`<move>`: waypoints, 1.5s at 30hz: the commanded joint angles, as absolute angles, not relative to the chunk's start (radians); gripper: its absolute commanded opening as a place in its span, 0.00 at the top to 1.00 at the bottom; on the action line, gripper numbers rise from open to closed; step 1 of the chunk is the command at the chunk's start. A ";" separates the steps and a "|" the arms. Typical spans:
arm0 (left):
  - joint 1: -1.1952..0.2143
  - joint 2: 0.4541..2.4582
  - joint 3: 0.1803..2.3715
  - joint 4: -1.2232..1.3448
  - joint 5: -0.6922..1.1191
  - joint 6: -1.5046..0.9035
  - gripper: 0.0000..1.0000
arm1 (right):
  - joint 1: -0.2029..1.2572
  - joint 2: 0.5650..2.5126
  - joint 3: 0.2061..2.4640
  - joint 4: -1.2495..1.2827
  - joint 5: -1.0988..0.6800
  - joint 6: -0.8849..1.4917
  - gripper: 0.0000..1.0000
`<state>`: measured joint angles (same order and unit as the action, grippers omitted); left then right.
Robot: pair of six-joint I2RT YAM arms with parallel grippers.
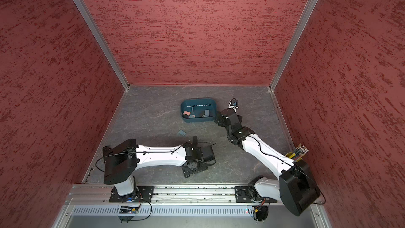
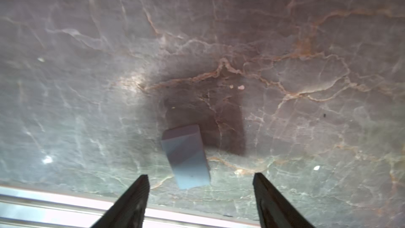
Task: Put the eraser in the storage box
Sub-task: Pick up the eraser from the center of the board.
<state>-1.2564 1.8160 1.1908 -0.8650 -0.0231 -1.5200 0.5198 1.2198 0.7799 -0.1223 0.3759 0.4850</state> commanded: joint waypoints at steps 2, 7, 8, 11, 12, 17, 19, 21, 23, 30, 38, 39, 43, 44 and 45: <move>-1.262 1.847 1.216 -0.895 -0.017 -1.544 0.30 | 0.514 1.164 0.745 -0.067 0.396 0.482 0.01; -1.264 1.854 1.208 -0.894 -0.016 -1.561 0.37 | 0.513 1.129 0.715 -0.058 0.441 0.503 0.01; -1.264 1.855 1.206 -0.895 -0.015 -1.563 0.37 | 0.513 1.121 0.705 -0.052 0.450 0.508 0.01; -1.264 1.854 1.197 -0.896 -0.019 -1.573 0.41 | 0.514 1.101 0.676 -0.023 0.460 0.519 0.01; -1.265 1.854 1.192 -0.894 -0.016 -1.574 0.43 | 0.513 1.096 0.664 -0.014 0.462 0.522 0.01; -1.262 1.855 1.175 -0.896 -0.015 -1.579 0.49 | 0.512 1.072 0.622 0.017 0.497 0.539 0.01; -1.262 1.853 1.168 -0.896 -0.015 -1.579 0.50 | 0.512 1.066 0.612 0.031 0.500 0.542 0.01; -1.262 1.851 1.161 -0.896 -0.015 -1.580 0.53 | 0.512 1.063 0.599 0.041 0.510 0.546 0.01; -1.261 1.847 1.150 -0.895 -0.017 -1.582 0.54 | 0.512 1.061 0.591 0.046 0.517 0.551 0.01; -1.252 1.839 1.111 -0.878 -0.009 -1.582 0.60 | 0.510 1.057 0.560 0.084 0.508 0.558 0.01; -1.241 1.836 1.102 -0.885 -0.012 -1.557 0.66 | 0.511 1.058 0.542 0.103 0.491 0.563 0.01; -1.240 1.832 1.101 -0.889 -0.015 -1.553 0.66 | 0.511 1.060 0.539 0.105 0.487 0.563 0.01; -1.233 1.815 1.084 -0.897 -0.024 -1.531 0.70 | 0.511 1.068 0.537 0.108 0.478 0.564 0.01; -1.230 1.812 1.079 -0.896 -0.024 -1.529 0.70 | 0.510 1.070 0.538 0.109 0.476 0.566 0.01; -1.229 1.807 1.074 -0.898 -0.023 -1.522 0.71 | 0.511 1.071 0.537 0.110 0.476 0.565 0.01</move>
